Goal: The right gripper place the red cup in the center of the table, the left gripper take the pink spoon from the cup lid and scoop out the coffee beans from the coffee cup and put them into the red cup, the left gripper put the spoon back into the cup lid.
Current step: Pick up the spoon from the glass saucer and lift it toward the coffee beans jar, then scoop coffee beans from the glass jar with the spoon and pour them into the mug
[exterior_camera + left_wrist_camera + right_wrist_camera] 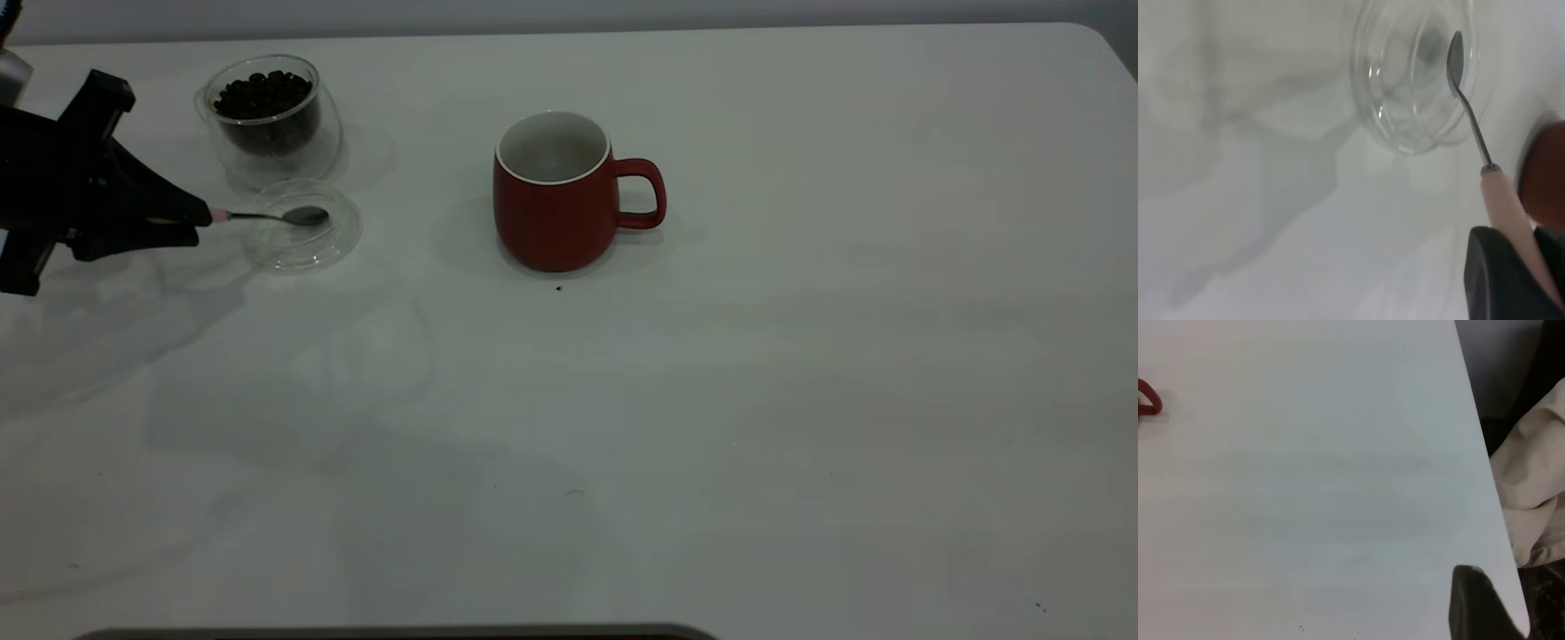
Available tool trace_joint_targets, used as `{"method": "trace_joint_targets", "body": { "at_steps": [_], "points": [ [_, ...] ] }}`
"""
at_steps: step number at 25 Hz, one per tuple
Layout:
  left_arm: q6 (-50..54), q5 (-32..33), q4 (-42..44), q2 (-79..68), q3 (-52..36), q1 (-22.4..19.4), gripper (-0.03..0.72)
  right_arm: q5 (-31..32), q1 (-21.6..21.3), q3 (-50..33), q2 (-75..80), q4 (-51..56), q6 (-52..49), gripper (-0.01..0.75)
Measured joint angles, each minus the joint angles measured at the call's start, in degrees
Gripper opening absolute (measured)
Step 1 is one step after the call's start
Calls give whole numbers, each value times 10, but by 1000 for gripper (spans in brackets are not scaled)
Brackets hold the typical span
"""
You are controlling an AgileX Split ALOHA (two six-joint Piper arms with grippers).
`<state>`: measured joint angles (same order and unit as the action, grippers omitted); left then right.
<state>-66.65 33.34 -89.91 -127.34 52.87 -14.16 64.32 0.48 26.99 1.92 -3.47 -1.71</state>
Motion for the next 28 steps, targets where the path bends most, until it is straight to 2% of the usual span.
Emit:
{"method": "trace_joint_targets", "body": {
  "at_steps": [7, 11, 15, 22, 28],
  "points": [
    [87, 1, 112, 66, 0, 0, 121, 0, 0, 0, 0, 0, 0, 239],
    [143, 25, 193, 116, 0, 0, 121, 0, 0, 0, 0, 0, 0, 239],
    [159, 36, 259, 168, 12, 0, 121, 0, 0, 0, 0, 0, 0, 239],
    [146, 27, 312, 202, 118, 0, 121, 0, 0, 0, 0, 0, 0, 239],
    [161, 40, 350, 146, 211, -22, 121, 0, 0, 0, 0, 0, 0, 239]
  ]
}}
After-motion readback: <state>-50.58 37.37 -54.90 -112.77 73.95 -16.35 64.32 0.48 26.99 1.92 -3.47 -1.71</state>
